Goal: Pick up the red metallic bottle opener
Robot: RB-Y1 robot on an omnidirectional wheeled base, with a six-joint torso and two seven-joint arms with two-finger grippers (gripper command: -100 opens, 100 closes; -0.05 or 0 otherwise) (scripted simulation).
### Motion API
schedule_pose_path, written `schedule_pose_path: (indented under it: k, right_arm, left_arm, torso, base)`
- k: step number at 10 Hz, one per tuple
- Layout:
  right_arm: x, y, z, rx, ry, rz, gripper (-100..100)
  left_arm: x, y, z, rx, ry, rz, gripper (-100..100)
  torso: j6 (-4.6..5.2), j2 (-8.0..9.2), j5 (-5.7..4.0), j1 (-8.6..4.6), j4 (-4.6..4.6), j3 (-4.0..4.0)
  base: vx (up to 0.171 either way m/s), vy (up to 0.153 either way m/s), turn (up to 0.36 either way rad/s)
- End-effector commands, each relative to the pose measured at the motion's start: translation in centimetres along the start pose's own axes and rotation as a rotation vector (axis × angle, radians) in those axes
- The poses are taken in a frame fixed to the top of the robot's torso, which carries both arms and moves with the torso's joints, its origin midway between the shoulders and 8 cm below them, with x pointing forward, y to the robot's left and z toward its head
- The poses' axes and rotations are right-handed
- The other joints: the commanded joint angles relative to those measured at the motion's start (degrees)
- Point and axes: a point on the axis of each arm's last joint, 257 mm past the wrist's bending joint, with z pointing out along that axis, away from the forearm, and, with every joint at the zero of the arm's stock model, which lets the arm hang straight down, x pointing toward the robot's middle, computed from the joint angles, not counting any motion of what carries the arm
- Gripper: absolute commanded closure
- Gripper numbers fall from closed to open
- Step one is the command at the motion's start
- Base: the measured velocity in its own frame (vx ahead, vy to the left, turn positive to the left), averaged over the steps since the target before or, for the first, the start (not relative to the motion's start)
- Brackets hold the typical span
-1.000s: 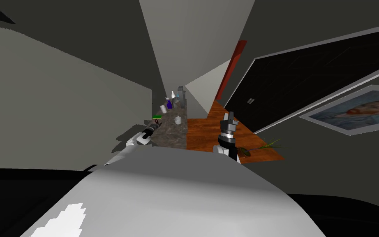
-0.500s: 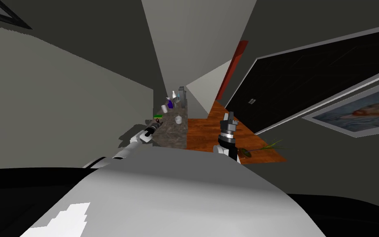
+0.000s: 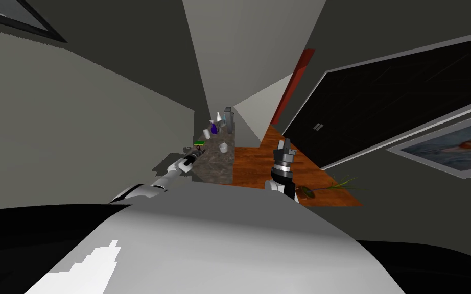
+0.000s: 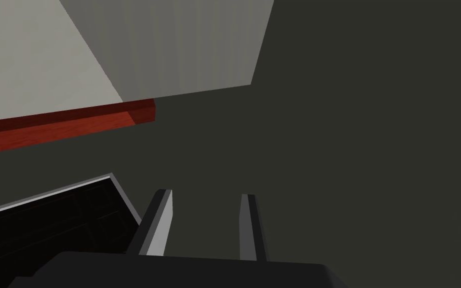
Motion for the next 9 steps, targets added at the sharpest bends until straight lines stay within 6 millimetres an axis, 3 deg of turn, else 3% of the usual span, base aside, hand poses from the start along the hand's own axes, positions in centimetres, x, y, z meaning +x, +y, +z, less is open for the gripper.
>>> schedule_pose_path:
  k: [1,2,3,5,6,7,8,9]
  right_arm:
    - [0.0,0.0,0.0,0.000,0.000,0.000,0]
    - [0.0,0.0,0.0,0.000,0.000,0.000,0]
    - [0.0,0.0,0.0,0.000,0.000,0.000,0]
    - [0.0,0.0,0.0,0.000,0.000,0.000,0]
    - [0.0,0.0,0.0,0.000,0.000,0.000,0]
    - [0.0,0.0,0.0,0.000,0.000,0.000,0]
    - [0.0,0.0,0.0,0.000,0.000,0.000,0]
    - [0.0,0.0,0.0,0.000,0.000,0.000,0]
  left_arm:
    - [0.2,0.5,0.5,-0.012,0.009,0.000,-100]
    - [-0.6,-1.5,1.5,0.033,-0.004,0.012,-100]
    - [-1.4,-1.3,2.1,0.025,-0.010,0.011,-100]
    - [-0.3,-0.2,2.0,0.001,0.014,0.008,-100]
    - [-1.4,-2.0,3.2,0.041,-0.001,0.022,-100]
    - [-2.1,-1.9,3.7,0.034,-0.006,0.022,-100]
    - [-1.3,-1.1,3.5,0.017,0.012,0.020,-100]
    - [-2.2,-2.9,4.4,0.059,-0.003,0.036,-100]
  torso:
    - [0.00,0.00,0.00,0.00,0.00,0.00]
    - [0.00,-0.04,0.01,0.02,-0.01,-0.02]
    - [-0.02,-0.01,0.01,0.01,-0.01,-0.01]
    - [0.00,-0.05,0.01,0.02,-0.01,-0.03]
    - [-0.01,-0.08,0.02,0.04,-0.02,-0.05]
    - [-0.03,-0.04,0.01,0.04,-0.01,-0.03]
    - [0.00,-0.02,0.00,0.01,-0.01,-0.01]
    - [0.00,-0.04,0.01,0.01,-0.01,-0.02]
  base:
    - [-0.012,-0.006,-0.005]
    - [-0.030,-0.010,0.127]
    - [-0.029,-0.012,0.068]
    - [-0.006,-0.002,-0.014]
    - [-0.022,-0.002,0.153]
    - [-0.026,-0.011,0.065]
    - [-0.014,-0.009,-0.023]
    - [-0.032,-0.011,0.117]
